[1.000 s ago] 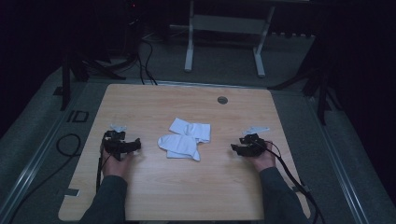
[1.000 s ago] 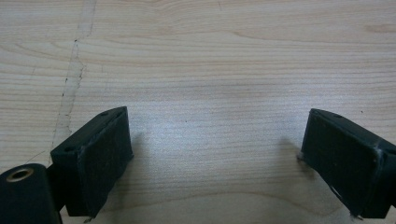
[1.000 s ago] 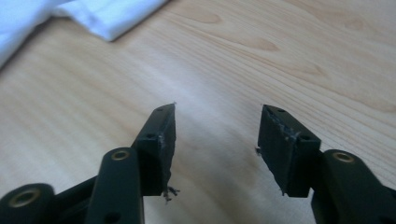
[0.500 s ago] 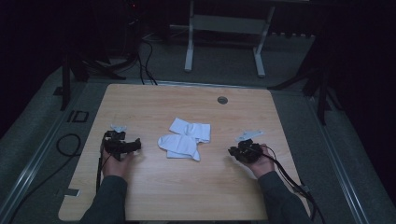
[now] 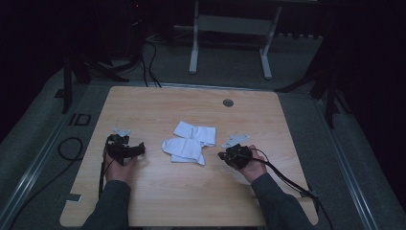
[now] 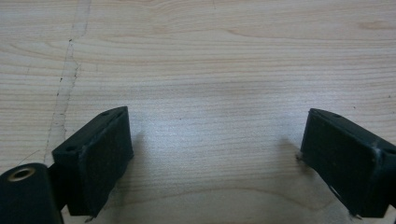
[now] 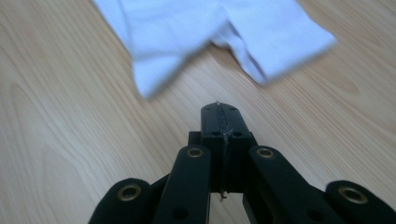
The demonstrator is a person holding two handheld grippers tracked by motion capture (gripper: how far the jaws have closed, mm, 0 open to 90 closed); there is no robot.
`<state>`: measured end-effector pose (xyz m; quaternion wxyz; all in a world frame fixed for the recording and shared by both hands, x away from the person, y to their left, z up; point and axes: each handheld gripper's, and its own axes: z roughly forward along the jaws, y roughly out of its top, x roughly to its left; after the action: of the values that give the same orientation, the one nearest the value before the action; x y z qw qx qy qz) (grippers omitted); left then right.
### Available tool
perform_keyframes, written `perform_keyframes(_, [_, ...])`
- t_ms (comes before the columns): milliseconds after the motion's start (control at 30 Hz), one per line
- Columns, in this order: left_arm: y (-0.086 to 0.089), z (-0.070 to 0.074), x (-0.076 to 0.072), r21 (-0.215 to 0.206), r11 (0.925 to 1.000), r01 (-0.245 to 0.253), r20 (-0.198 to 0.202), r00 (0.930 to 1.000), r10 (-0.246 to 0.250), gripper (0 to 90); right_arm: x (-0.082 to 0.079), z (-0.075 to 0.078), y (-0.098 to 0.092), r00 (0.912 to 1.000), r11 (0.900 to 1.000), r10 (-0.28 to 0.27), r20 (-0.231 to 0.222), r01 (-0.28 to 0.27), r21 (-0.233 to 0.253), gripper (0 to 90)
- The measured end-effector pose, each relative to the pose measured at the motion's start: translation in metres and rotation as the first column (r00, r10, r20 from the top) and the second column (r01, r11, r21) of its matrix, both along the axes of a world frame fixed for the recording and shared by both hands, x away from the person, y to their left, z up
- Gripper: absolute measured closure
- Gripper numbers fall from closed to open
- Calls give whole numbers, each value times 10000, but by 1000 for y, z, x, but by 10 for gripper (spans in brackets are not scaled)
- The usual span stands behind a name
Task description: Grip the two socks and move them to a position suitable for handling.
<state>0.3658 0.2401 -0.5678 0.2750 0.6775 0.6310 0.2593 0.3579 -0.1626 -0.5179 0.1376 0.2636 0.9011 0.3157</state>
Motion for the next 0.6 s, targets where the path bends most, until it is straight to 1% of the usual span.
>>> perform_keyframes(33, [-1, 0, -1, -24, 10000, 27, 71, 10000, -26, 117, 0, 0, 6, 9999, 9999, 141, -11, -141, 21, 898])
perform_keyframes(67, [-1, 0, -2, -21, 10000, 36, 101, 9999, -35, 143, 2, -2, 17, 9996, 9996, 296, -22, -296, 12, 898])
perform_keyframes(167, [-2, 0, -3, -26, 10000, 7, 134, 9999, -7, 157, 4, -4, 33, 9987, 9986, 519, 12, -519, -70, 898])
perform_keyframes(200, [-2, 0, -3, -26, 10000, 7, 134, 9999, -7, 160, 4, -4, 33, 9987, 9986, 519, 12, -519, -70, 898])
perform_keyframes(233, [-3, 0, -4, -11, 10000, 46, 140, 9999, -46, 160, 5, -5, 39, 9986, 9984, 523, 95, -521, -224, 898])
perform_keyframes(267, [-3, 0, -5, -1, 10000, 59, 154, 9999, -59, 176, 7, -6, 50, 9975, 9971, 656, 256, -645, -409, 898])
perform_keyframes(400, [-5, 1, -6, -36, 10000, 90, 246, 9997, -89, 223, 12, -5, 65, 9973, 9973, 703, 226, -698, -243, 898])
perform_keyframes(433, [-5, 1, -7, -35, 9999, 116, 243, 9996, -115, 236, 14, -5, 67, 9970, 9972, 742, 206, -740, -82, 898])
perform_keyframes(467, [-6, 1, -7, -29, 9999, 126, 268, 9996, -125, 251, 15, -5, 70, 9976, 9976, 687, 119, -686, -92, 898])
perform_keyframes(500, [-7, 2, -8, -43, 9998, 202, 267, 9994, -201, 279, 16, -6, 72, 9974, 9974, 696, 178, -692, -193, 898])
perform_keyframes(567, [-9, 3, -10, -38, 9993, 372, 260, 9990, -371, 370, 17, -9, 77, 9967, 9965, 805, 68, -803, -218, 898])
perform_keyframes(600, [-10, 4, -11, -32, 9989, 463, 255, 9986, -462, 410, 16, -11, 79, 9964, 9959, 847, 63, -844, -325, 898])
